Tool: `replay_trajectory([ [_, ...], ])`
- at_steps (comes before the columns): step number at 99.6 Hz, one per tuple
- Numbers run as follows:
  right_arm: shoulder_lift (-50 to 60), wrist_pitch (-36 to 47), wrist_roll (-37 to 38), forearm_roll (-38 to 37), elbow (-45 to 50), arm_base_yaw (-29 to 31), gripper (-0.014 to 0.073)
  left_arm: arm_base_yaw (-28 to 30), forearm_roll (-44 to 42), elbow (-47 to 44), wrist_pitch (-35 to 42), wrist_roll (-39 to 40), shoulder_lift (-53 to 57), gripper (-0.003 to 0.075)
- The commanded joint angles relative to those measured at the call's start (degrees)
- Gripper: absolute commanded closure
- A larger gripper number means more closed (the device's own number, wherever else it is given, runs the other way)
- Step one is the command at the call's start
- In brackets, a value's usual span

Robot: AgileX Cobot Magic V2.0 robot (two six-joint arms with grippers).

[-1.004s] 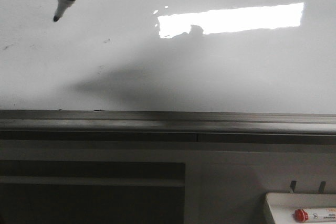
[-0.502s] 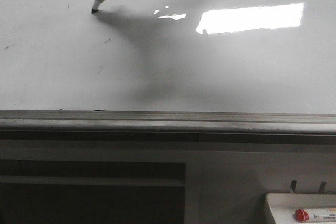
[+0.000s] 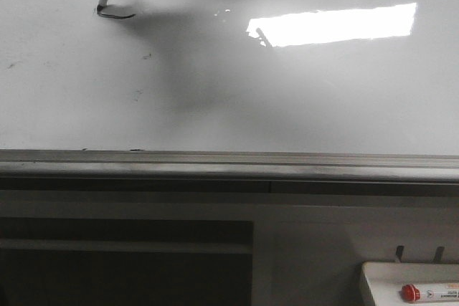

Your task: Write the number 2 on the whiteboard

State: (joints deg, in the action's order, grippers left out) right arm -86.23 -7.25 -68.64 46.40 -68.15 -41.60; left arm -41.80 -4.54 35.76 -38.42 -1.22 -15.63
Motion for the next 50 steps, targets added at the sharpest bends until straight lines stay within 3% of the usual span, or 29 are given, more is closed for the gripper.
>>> replay_trajectory([
  [1,1.6,11.0,-1.9,-4.9,-1.9,4.9,0.067,0.2,0.5,1.3,4.0,0.6,-0.5,0.0741],
  [18,5.3,7.3,-1.9,-4.9,-1.9,12.2,0.0669,0.2,0.5,1.3,4.0,0.6,-0.5,0.0741],
  [38,10.9,-7.1,-1.7,-4.9,-1.5,20.1,0.0659,0.2,0.5,1.3,4.0,0.6,-0.5,0.0741],
  [50,12.1,-14.1,0.3,-4.9,0.5,20.9,0.0654,0.2,0.5,1.3,4.0,0.6,-0.5,0.0741],
])
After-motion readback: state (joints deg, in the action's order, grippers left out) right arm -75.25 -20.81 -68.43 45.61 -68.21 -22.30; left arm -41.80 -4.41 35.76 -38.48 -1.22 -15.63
